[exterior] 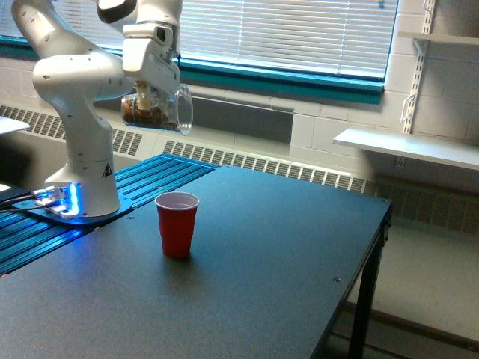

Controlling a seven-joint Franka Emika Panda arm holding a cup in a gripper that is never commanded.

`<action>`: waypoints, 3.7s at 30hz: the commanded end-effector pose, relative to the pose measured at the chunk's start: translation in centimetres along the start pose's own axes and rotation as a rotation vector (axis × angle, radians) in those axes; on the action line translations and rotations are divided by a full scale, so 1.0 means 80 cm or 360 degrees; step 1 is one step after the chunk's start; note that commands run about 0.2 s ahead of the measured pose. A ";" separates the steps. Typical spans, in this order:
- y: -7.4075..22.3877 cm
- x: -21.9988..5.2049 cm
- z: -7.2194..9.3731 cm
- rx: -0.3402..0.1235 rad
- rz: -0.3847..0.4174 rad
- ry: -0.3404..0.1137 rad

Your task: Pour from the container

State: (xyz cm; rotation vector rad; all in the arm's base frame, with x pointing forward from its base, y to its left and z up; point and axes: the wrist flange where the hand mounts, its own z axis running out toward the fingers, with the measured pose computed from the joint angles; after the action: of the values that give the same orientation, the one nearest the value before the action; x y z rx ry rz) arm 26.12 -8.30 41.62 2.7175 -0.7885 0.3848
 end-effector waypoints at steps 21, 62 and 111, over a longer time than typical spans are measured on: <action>-0.005 -0.025 0.026 -0.0103 -0.0105 -0.0147; -0.004 -0.045 0.042 -0.0286 -0.0204 -0.0266; -0.040 -0.057 0.075 -0.0394 -0.0345 -0.0325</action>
State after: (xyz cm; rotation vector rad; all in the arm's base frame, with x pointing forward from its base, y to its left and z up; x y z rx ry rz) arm 25.46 -6.06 35.04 2.5978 -0.5543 -0.0380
